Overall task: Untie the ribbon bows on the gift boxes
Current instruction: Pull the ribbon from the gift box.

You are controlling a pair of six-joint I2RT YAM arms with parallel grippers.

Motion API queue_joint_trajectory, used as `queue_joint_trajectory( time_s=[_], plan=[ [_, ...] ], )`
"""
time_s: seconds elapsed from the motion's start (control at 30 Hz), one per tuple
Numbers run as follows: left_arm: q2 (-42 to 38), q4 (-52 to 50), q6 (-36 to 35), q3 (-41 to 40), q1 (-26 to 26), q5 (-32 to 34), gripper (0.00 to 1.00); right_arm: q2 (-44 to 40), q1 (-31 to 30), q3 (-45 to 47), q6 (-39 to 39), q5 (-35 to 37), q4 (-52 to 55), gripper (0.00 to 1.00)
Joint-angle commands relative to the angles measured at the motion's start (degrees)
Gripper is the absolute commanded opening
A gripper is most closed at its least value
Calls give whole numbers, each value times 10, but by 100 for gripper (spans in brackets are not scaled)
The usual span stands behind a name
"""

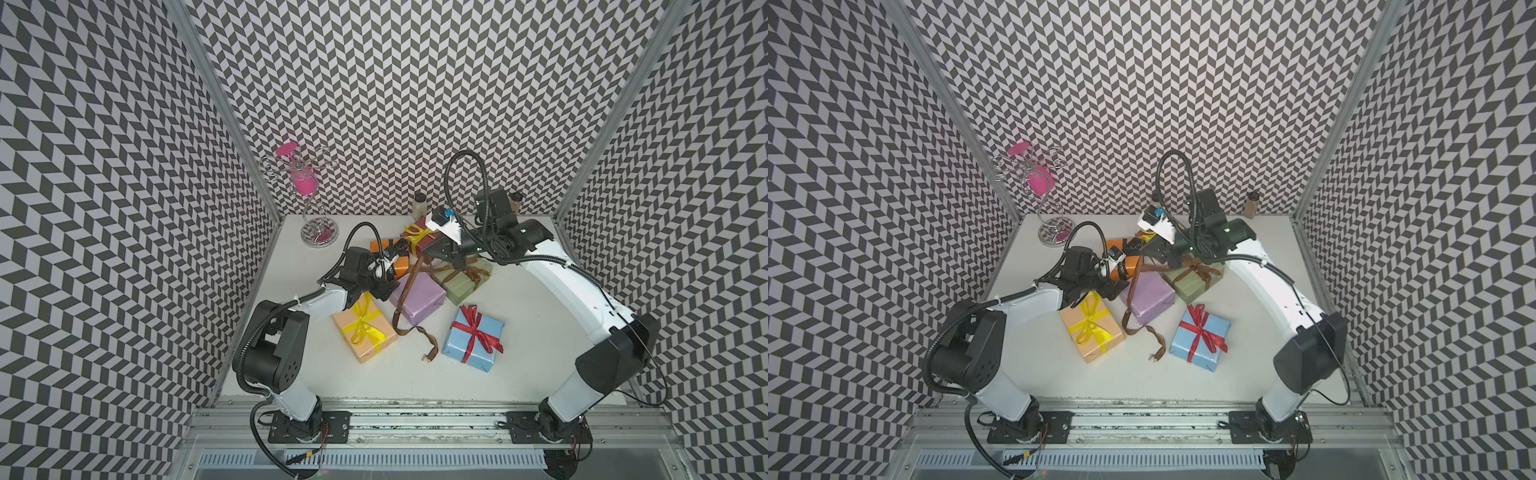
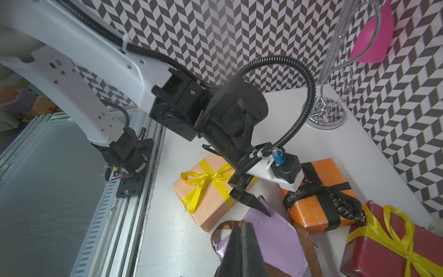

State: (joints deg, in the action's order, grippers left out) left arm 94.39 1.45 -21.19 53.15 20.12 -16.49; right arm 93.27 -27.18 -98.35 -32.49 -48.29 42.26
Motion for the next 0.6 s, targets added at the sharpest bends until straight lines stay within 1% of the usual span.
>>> queue_joint_trajectory(
  time_s=[0.0,0.17,0.57],
  plan=[
    [-12,-18,-13,-9,-3,-12,88,-36,5,-33,17,15,-57,0],
    [-12,-19,-14,-9,-2,-17,88,-40,16,-66,31,43,-79,0],
    [-23,-19,-18,-14,-1,-22,88,-12,32,-215,31,67,-60,0]
  ],
)
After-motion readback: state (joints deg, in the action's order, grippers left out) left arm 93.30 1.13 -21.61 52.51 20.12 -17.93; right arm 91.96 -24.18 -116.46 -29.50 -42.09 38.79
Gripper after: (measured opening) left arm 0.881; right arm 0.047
